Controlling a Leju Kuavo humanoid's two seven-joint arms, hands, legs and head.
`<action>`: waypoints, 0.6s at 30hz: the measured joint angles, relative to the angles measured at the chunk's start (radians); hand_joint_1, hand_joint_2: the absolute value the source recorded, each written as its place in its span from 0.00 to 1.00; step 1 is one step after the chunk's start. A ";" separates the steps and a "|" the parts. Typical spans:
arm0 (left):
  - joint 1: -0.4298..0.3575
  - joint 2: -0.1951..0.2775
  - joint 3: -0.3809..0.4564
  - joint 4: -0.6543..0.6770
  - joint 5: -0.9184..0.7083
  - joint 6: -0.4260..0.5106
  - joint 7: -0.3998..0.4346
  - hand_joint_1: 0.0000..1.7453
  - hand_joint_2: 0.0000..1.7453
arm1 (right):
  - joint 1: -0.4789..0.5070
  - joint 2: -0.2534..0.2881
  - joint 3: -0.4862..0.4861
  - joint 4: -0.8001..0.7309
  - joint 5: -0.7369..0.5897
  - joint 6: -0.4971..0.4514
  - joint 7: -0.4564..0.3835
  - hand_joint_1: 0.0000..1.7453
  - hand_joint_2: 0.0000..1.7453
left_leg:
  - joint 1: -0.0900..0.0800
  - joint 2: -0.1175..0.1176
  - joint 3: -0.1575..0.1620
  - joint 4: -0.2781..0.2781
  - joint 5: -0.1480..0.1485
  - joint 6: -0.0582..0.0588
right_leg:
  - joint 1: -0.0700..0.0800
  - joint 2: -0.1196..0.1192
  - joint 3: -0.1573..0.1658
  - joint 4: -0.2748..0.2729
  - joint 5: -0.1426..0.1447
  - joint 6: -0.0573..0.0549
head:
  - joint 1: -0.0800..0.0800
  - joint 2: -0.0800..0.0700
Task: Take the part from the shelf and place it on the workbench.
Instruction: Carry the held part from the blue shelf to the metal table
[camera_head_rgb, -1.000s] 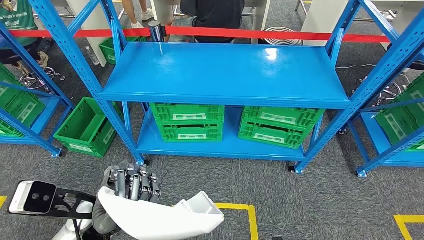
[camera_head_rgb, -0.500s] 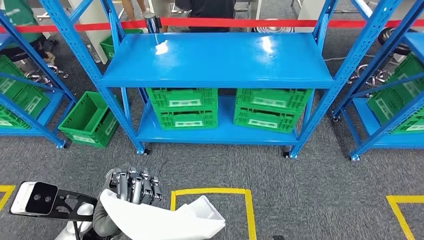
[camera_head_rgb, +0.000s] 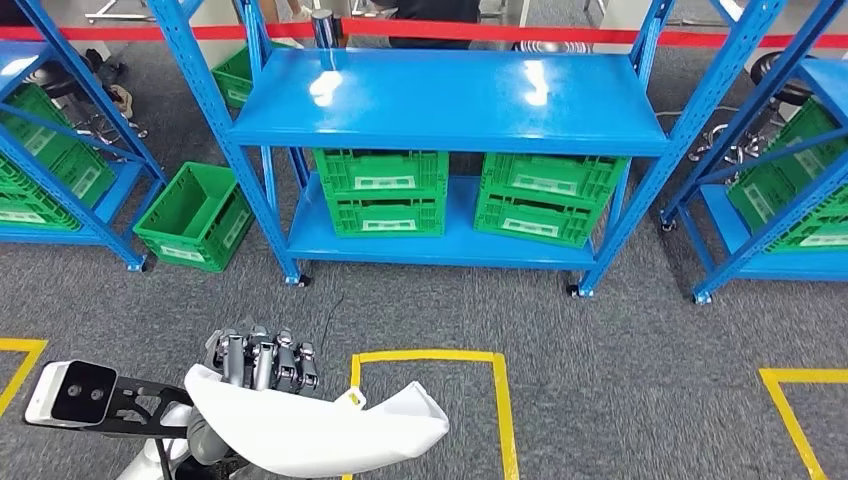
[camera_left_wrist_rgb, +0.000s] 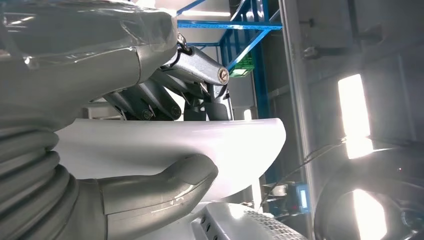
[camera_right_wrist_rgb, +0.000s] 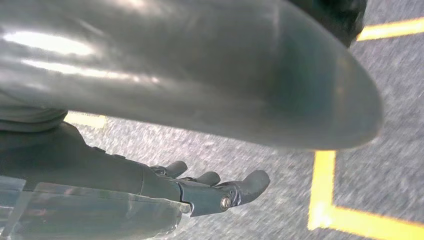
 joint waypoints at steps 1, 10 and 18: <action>0.000 -0.002 -0.002 0.004 0.000 0.002 -0.004 1.00 1.00 | 0.006 -0.008 0.000 -0.007 0.001 -0.009 -0.001 0.00 0.00 | 0.000 0.000 -0.020 0.003 0.013 -0.002 | -0.001 0.000 0.007 0.033 0.003 0.012 | 0.000 0.000; 0.006 -0.005 -0.005 0.011 -0.049 0.047 -0.058 1.00 1.00 | 0.073 -0.099 0.038 -0.175 0.006 -0.100 0.103 0.00 0.00 | 0.008 0.003 -0.134 0.073 0.070 -0.049 | -0.005 -0.002 0.233 -0.259 0.022 0.002 | -0.004 0.000; 0.040 0.002 0.007 0.012 -0.064 0.078 -0.063 1.00 1.00 | 0.092 -0.135 0.066 -0.248 -0.010 -0.134 0.119 0.00 0.00 | 0.021 -0.001 -0.109 0.329 -0.109 -0.072 | -0.003 -0.010 0.118 -0.255 0.126 -0.012 | -0.006 0.000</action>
